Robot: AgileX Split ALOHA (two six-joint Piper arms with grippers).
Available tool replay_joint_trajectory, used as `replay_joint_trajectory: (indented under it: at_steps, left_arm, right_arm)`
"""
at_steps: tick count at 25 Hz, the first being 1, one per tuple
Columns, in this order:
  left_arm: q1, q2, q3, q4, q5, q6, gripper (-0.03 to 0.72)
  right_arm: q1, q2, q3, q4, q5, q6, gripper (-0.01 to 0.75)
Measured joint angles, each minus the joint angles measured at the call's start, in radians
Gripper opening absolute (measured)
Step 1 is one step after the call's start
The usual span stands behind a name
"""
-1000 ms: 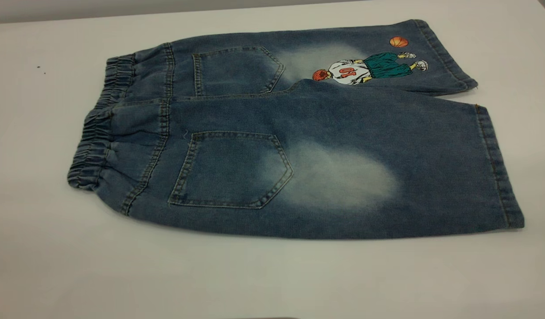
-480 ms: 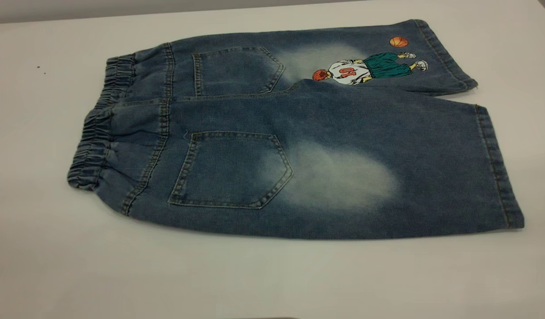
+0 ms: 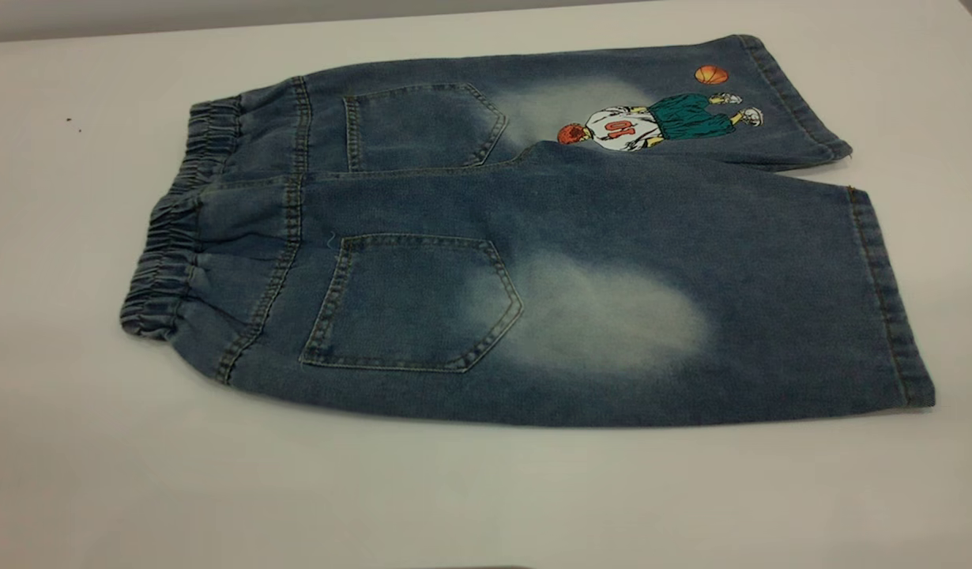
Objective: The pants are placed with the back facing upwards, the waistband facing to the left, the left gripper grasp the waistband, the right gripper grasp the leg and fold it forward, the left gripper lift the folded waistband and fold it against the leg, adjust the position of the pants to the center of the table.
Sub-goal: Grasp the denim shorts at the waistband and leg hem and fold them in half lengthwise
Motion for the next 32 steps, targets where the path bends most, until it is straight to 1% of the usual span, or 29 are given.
replay_joint_trajectory:
  at_steps: [28,30,32]
  left_arm:
    - [0.0,0.0,0.0,0.0,0.0,-0.008,0.531]
    - [0.0,0.01,0.0,0.0,0.0,-0.018,0.531]
    - [0.0,0.053,-0.012,0.0,0.004,-0.038,0.531]
  right_arm:
    - [0.0,0.0,0.0,0.028,0.0,0.001,0.316]
    - [0.0,0.0,0.0,0.031,-0.003,-0.001,0.328]
    - [0.0,0.0,0.0,0.035,-0.008,0.001,0.365]
